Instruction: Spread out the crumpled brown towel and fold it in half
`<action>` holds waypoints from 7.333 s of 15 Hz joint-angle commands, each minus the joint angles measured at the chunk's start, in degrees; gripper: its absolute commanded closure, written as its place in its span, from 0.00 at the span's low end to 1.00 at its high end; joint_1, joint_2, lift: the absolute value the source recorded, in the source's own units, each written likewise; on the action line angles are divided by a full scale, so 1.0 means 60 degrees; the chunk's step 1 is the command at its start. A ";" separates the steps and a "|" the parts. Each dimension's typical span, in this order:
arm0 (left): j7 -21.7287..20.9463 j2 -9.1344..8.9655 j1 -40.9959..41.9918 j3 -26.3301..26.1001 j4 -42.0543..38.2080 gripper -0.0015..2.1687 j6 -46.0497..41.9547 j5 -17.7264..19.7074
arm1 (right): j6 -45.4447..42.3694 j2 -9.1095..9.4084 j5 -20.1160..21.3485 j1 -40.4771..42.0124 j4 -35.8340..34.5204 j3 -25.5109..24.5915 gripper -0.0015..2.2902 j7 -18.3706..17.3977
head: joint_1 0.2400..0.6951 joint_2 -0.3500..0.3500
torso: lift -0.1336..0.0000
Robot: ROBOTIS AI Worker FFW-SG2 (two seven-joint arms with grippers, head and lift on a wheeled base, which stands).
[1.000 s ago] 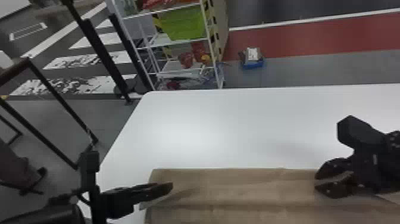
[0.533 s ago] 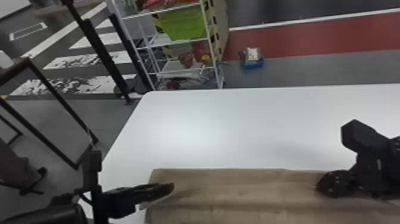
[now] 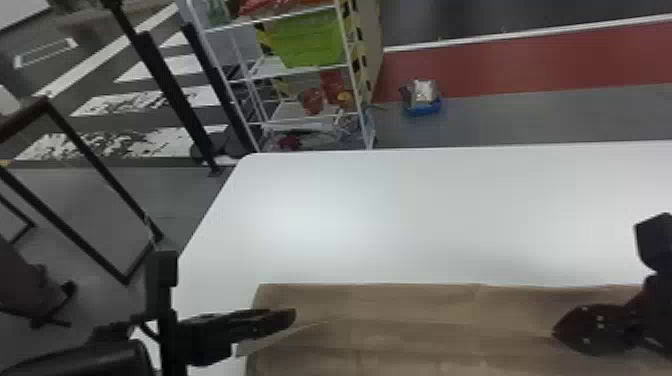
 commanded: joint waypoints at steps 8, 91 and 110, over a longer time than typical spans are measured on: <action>0.0044 -0.0039 0.0137 -0.0147 -0.0093 0.16 0.0029 -0.0065 | 0.0976 -0.0461 -0.0592 0.1377 -0.1509 -0.0704 0.37 0.0119 | 1.00 1.00 | 0.07; 0.2505 -0.0039 0.1280 -0.1158 -0.1236 0.97 0.0410 0.0697 | -0.2246 -0.1736 0.1620 0.3736 -0.0587 -0.4410 0.30 0.0119 | 1.00 0.40 | 0.07; 0.2476 -0.0039 0.1295 -0.1187 -0.1280 0.97 0.0439 0.0638 | -0.2334 -0.1926 0.0785 0.3428 -0.0367 -0.4996 0.63 0.0119 | 1.00 0.37 | 0.07</action>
